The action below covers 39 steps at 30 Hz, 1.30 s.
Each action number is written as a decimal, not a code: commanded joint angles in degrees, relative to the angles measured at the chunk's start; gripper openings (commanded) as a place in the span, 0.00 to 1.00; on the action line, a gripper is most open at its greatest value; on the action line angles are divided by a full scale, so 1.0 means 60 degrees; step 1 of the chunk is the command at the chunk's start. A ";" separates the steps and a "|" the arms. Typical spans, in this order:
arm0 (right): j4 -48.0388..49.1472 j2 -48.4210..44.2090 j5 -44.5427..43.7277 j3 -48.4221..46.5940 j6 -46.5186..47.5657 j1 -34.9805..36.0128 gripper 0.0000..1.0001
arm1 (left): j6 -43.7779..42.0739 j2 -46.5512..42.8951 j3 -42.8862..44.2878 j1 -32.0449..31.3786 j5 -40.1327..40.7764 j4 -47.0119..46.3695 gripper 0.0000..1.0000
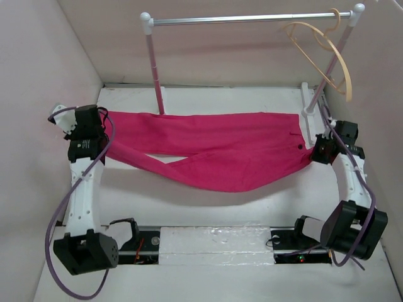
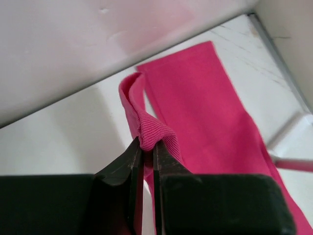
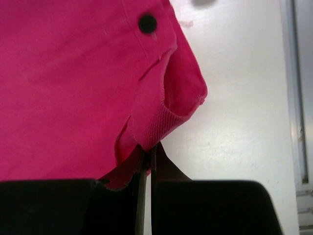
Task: Place the trousers on the hanger
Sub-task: Fold the trousers at the center of the board.
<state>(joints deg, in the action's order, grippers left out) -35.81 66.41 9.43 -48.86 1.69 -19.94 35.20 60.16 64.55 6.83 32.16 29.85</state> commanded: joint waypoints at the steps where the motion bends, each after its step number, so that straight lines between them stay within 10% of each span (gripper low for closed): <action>1: 0.0842 0.0444 -0.0267 -0.1651 -0.0165 0.0350 0.00 | -0.0037 0.0824 0.0475 0.0341 0.0395 0.0064 0.00; 17: 0.3243 0.2831 -0.2449 -0.3603 -0.0151 0.2063 0.00 | 0.0241 0.4751 0.3345 0.1190 0.0661 0.0050 0.00; 39: 0.1428 0.8618 -0.5366 -0.9800 0.0611 0.3383 0.00 | -0.0111 0.9733 0.8385 0.1279 0.1129 0.0489 0.00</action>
<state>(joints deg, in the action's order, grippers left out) -26.09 117.97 -17.45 -102.98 4.75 0.10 35.00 117.75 109.84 13.61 35.05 33.04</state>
